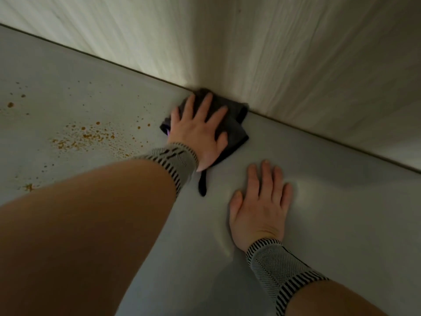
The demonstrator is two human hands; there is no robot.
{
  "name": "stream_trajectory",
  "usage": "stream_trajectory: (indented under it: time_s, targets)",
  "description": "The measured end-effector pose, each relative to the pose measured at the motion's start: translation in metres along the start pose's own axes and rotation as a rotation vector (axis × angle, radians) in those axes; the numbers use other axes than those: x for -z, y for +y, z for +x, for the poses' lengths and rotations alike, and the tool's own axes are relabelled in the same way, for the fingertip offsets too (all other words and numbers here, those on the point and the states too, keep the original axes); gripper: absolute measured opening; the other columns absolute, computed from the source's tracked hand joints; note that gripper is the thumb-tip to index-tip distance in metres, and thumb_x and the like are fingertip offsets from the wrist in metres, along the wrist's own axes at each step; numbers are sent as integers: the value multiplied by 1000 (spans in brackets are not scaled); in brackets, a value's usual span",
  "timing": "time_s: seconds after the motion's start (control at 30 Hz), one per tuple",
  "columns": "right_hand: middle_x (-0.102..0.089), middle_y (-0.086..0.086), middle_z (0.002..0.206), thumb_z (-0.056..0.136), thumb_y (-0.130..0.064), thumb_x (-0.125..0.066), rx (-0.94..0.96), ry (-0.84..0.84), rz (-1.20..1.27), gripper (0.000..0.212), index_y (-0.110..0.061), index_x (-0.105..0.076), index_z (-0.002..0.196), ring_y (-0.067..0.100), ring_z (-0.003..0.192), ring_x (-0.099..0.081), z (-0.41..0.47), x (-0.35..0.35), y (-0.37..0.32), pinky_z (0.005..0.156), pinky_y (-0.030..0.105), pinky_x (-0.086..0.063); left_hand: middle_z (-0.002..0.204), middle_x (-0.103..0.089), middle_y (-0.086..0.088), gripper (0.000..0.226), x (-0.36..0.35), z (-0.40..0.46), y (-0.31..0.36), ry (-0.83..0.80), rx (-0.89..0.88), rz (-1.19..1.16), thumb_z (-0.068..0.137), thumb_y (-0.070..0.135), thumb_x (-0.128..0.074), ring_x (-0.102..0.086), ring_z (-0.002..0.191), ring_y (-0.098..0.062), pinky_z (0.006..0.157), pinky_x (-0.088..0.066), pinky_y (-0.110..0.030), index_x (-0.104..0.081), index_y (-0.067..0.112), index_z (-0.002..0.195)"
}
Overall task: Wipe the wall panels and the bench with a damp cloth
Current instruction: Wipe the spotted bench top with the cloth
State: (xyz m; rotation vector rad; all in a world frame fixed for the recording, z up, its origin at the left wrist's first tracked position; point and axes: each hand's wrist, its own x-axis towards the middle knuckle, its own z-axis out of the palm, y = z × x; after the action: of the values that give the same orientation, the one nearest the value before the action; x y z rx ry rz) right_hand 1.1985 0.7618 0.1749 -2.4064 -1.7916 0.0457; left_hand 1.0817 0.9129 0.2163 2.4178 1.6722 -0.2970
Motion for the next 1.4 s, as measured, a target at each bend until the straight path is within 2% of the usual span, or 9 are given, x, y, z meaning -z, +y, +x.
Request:
stream_trajectory:
  time_s: [0.27, 0.57, 0.7, 0.77, 0.9, 1.0, 1.2, 1.33, 1.4]
  targets:
    - [-33, 15, 153, 89, -40, -35, 11, -18, 12, 64, -10, -38, 145, 34, 142, -23, -1, 0, 0, 116, 50, -8, 166, 5, -3, 67, -7, -28, 6, 7, 222, -105, 98, 57, -19, 7, 151, -31, 121, 0, -54, 0, 32, 157]
    - [-29, 14, 155, 90, -42, -27, 15, -76, 11, 66, -10, -35, 147, 34, 143, -18, -1, 3, 1, 116, 48, -3, 165, 10, 2, 68, -27, -130, 14, -80, 136, -130, 99, 54, -21, 9, 150, -23, 120, 3, -48, 7, 31, 157]
    - [-16, 10, 160, 90, -45, -16, 4, -195, 3, 69, -15, -24, 152, 29, 146, -6, 1, 11, 0, 118, 47, 0, 164, -10, -1, 70, -28, -175, -1, -8, 85, -308, 92, 56, -24, -10, 148, -26, 119, -14, -45, -15, 31, 157]
    - [-14, 9, 161, 92, -44, -18, 5, -245, -2, 67, -16, -22, 153, 28, 147, -5, 3, 18, -1, 118, 48, -3, 163, -17, -6, 70, -20, -200, -32, 99, 228, -360, 91, 51, -38, -20, 146, -30, 117, -22, -46, -25, 25, 155]
    - [-21, 10, 160, 98, -38, -29, -52, -258, 1, 56, -14, -32, 149, 29, 146, -13, 13, 36, -8, 116, 50, -12, 164, 15, -6, 97, -19, -257, -117, -231, 541, -116, 90, 64, -49, 9, 152, -27, 123, -9, -48, 3, 19, 158]
    - [-19, 13, 160, 98, -46, -28, -20, -247, 136, 61, -14, -31, 150, 32, 147, -12, 2, 55, -48, 117, 55, -12, 162, 24, -10, 129, -27, -280, -139, -487, 507, -136, 73, 78, -60, 16, 150, -30, 123, -9, -48, 18, 15, 155]
    - [11, 9, 162, 92, -60, -40, 243, -532, 15, 81, -29, 0, 155, 33, 148, 11, -74, 51, -147, 117, 57, 2, 159, 25, -21, 145, -32, -266, -131, -567, 513, -162, 66, 69, -76, 15, 149, -39, 123, -10, -48, 21, 6, 152]
    - [-1, 1, 163, 93, -44, -47, 536, -488, -105, 72, -35, -9, 153, 25, 149, -1, -55, 48, -107, 119, 51, -7, 158, 27, -23, 144, -37, -269, -131, -562, 506, -174, 67, 68, -76, 16, 148, -41, 123, -12, -49, 23, 5, 151]
    - [-9, 0, 163, 91, -42, -49, 424, -455, -130, 70, -35, -16, 152, 22, 148, -7, -37, 53, -80, 118, 48, -12, 157, 28, -23, 144, -39, -268, -129, -550, 510, -154, 68, 68, -75, 16, 148, -41, 123, -13, -50, 24, 5, 151]
